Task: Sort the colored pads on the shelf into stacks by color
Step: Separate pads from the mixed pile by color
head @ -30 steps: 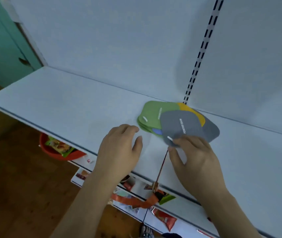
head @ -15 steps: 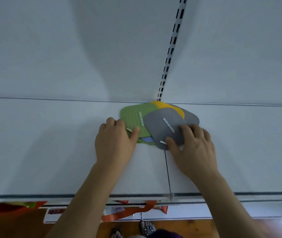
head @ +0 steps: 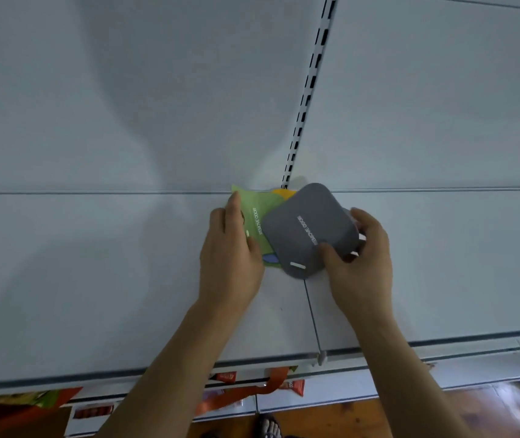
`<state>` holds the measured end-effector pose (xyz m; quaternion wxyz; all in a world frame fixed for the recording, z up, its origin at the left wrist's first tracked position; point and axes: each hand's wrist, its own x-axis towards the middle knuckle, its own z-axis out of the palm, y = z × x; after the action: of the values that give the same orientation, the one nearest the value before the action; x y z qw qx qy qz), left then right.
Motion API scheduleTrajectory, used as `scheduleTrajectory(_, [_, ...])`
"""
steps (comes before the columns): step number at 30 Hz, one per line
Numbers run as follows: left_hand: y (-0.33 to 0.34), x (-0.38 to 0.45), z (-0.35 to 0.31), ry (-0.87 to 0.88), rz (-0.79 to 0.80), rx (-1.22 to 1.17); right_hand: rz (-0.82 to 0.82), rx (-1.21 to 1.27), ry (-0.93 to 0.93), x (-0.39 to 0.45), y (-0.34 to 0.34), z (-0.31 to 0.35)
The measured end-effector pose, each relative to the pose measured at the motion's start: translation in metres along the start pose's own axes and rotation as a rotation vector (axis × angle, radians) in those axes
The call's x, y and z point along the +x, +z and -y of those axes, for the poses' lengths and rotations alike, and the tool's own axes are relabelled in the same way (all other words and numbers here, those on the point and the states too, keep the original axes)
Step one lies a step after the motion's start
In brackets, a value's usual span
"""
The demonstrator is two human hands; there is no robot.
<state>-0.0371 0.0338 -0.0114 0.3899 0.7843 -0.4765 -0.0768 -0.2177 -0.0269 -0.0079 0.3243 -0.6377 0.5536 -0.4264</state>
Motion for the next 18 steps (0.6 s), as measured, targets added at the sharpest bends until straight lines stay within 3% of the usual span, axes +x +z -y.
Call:
scheduleTrajectory(2, [-0.003,0.007,0.001,-0.086,0.031,-0.117,-0.019,0.25,0.111,-0.001,0.002,0.004])
scheduleTrajectory(4, [-0.007,0.017,0.002,-0.162,0.099,-0.139,0.071,0.402,0.165,-0.003,0.007,0.004])
scheduleTrajectory(5, [-0.01,0.021,0.001,-0.188,0.133,-0.121,0.129,0.386,0.155,-0.005,0.01,0.002])
scheduleTrajectory(7, [-0.014,0.027,-0.004,-0.208,0.176,-0.078,0.191,0.126,0.044,-0.011,0.017,0.0])
scheduleTrajectory(10, [-0.013,0.031,-0.012,-0.16,0.196,0.007,0.139,-0.292,-0.158,-0.015,0.023,-0.009])
scheduleTrajectory(13, [-0.011,0.03,-0.016,-0.152,0.162,0.036,0.132,-0.323,-0.226,-0.009,0.022,-0.014])
scheduleTrajectory(16, [-0.013,0.02,-0.018,-0.15,0.082,-0.039,0.026,-0.201,-0.342,-0.004,0.008,-0.008])
scheduleTrajectory(18, [-0.016,0.013,-0.015,-0.179,0.035,-0.121,-0.06,-0.048,-0.267,-0.002,-0.002,0.0])
